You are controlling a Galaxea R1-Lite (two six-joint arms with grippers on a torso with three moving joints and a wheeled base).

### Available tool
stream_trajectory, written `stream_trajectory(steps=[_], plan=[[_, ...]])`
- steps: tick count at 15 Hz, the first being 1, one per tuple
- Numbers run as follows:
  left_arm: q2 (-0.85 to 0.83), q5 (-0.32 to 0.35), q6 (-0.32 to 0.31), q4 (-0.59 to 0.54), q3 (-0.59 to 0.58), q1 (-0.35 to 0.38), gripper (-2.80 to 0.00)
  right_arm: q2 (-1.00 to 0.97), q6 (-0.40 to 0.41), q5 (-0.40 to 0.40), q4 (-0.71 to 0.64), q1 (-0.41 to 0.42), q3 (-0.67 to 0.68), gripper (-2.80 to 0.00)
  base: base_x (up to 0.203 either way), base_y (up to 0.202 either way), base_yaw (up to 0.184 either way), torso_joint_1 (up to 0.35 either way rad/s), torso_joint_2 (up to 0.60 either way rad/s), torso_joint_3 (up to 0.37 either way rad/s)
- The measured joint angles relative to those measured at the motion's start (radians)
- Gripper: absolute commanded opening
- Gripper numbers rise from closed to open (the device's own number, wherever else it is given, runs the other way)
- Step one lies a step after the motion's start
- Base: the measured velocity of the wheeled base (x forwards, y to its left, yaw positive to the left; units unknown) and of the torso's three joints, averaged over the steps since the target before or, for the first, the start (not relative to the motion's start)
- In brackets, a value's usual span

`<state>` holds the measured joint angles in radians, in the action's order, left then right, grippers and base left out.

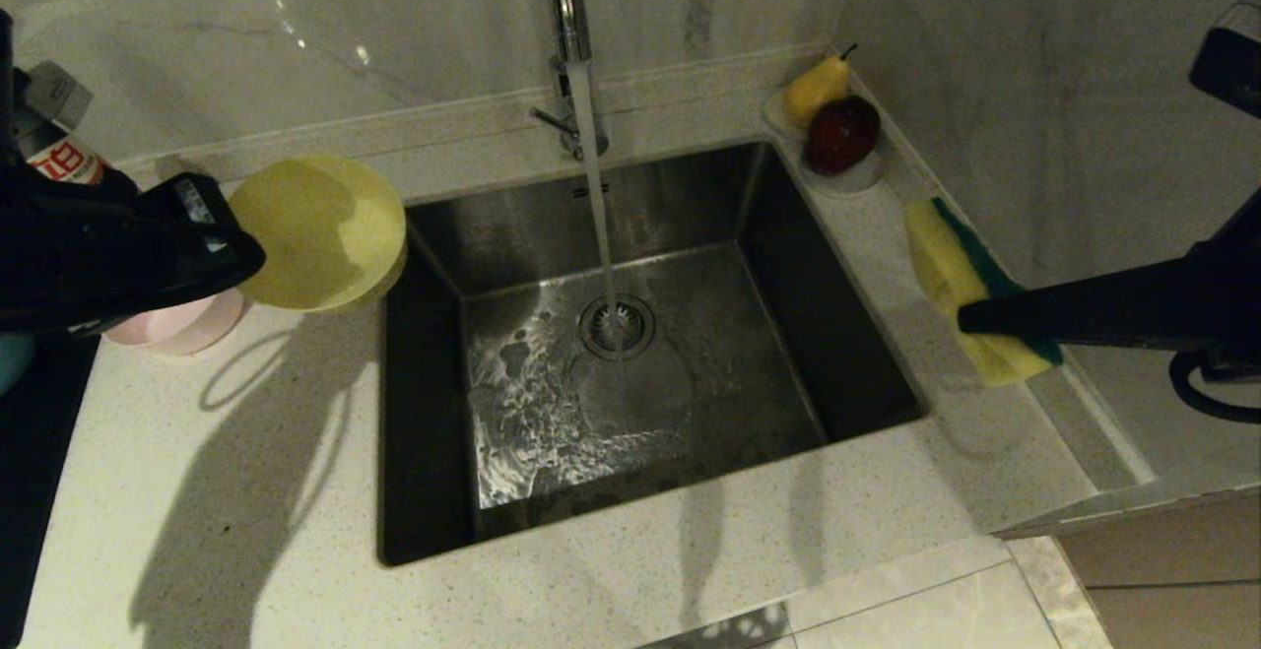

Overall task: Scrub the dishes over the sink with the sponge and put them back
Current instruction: Place the bowl on the table

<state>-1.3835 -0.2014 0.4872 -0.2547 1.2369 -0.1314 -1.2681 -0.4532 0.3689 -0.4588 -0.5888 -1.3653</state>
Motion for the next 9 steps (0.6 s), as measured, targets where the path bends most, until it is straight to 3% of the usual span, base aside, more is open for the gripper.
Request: stream_trajectory(steps=[6, 9], plan=[[-0.036, 0.036, 0.08, -0.145, -0.024, 0.26, -2.8, -0.01, 0.001, -0.007, -0.002, 0.017, 0.005, -2.8, 0.0, 0.0, 0.0, 0.0, 0.0, 0.0], [-0.044, 0.124, 0.103, -0.144, -0.079, 0.357, -2.8, -0.013, 0.001, -0.007, -0.002, 0.035, 0.003, -2.8, 0.0, 0.0, 0.0, 0.0, 0.0, 0.0]])
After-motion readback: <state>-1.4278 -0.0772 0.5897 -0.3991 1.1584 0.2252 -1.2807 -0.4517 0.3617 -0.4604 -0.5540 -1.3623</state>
